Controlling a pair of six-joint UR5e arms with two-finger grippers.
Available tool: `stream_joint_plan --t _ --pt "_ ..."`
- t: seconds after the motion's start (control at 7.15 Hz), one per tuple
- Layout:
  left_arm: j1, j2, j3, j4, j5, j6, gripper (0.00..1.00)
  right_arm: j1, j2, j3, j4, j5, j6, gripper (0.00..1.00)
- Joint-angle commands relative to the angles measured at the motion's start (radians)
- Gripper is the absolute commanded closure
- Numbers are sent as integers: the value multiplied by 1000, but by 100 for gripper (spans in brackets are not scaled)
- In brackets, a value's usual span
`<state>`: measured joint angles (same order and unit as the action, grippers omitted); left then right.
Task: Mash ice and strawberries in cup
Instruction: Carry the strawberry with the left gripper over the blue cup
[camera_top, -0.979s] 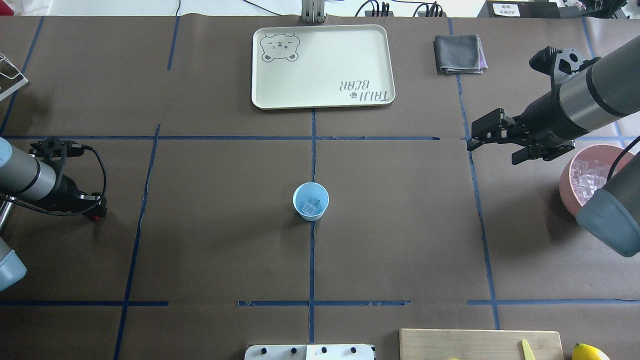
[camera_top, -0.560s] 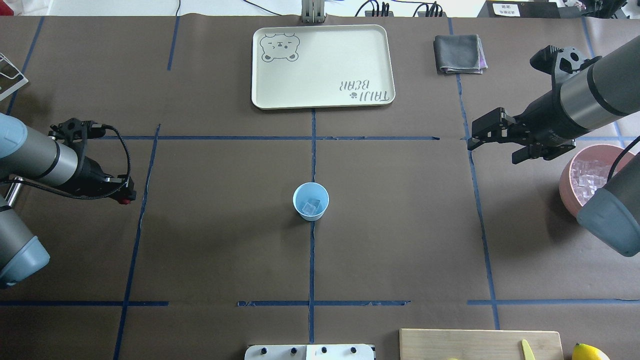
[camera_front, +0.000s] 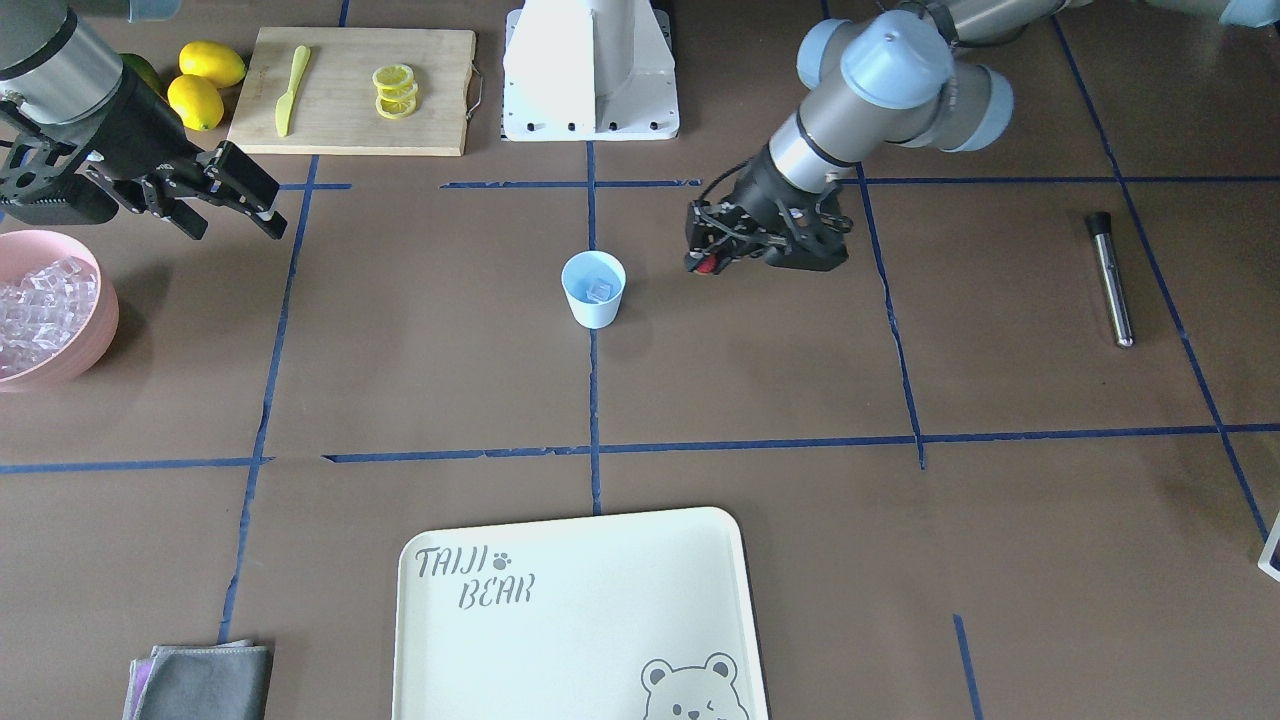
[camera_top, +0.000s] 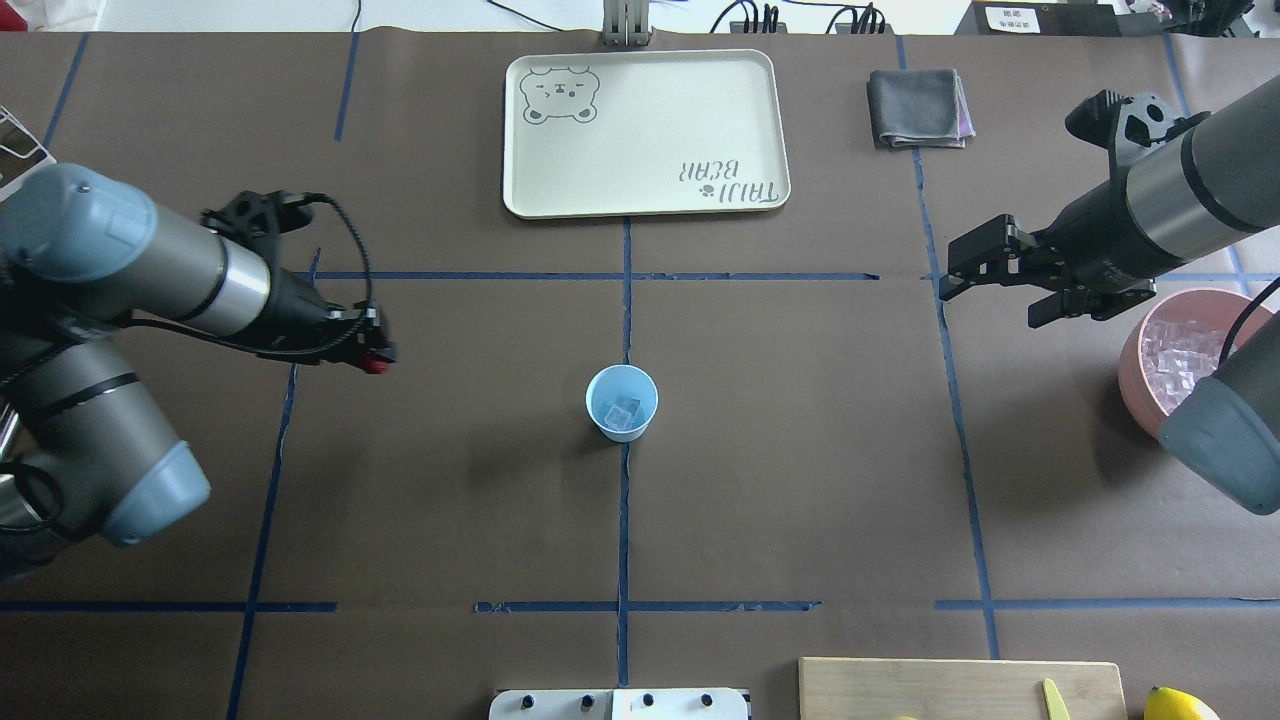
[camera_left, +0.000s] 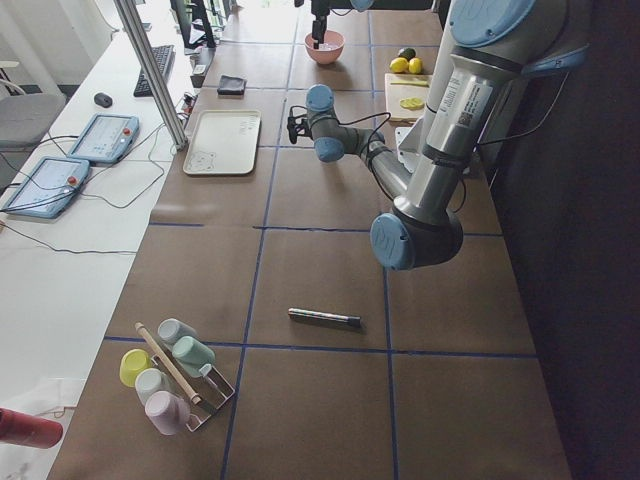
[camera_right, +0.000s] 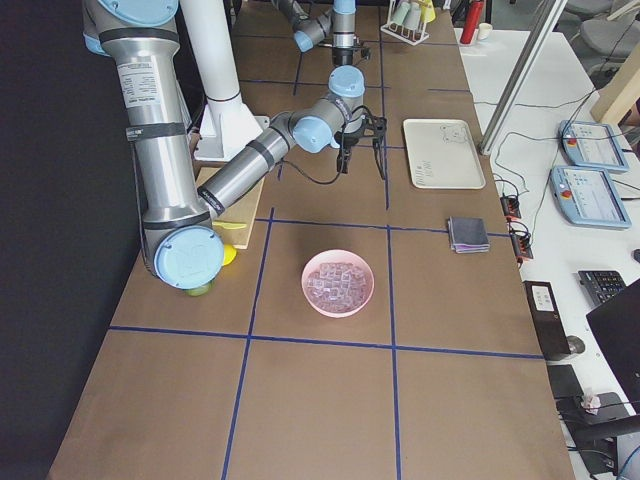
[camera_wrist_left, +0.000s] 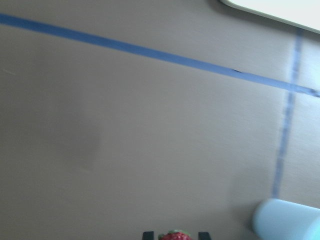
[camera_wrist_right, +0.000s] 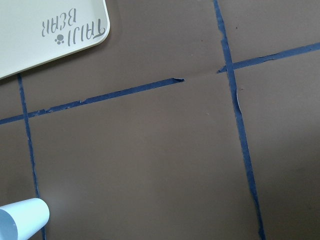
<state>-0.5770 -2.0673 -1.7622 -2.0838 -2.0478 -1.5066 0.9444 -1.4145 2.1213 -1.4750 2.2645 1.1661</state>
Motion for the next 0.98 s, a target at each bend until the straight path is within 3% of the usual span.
stream_joint_plan --t 0.0,0.56,0.84 --pt "113 -98 23 -1 153 -29 100 2 -20 11 4 -9 0 0" --pt "144 -145 73 -4 247 -23 99 4 -27 22 4 -11 0 0" --pt "144 -143 75 -5 277 -17 91 2 -27 23 4 -13 0 0"
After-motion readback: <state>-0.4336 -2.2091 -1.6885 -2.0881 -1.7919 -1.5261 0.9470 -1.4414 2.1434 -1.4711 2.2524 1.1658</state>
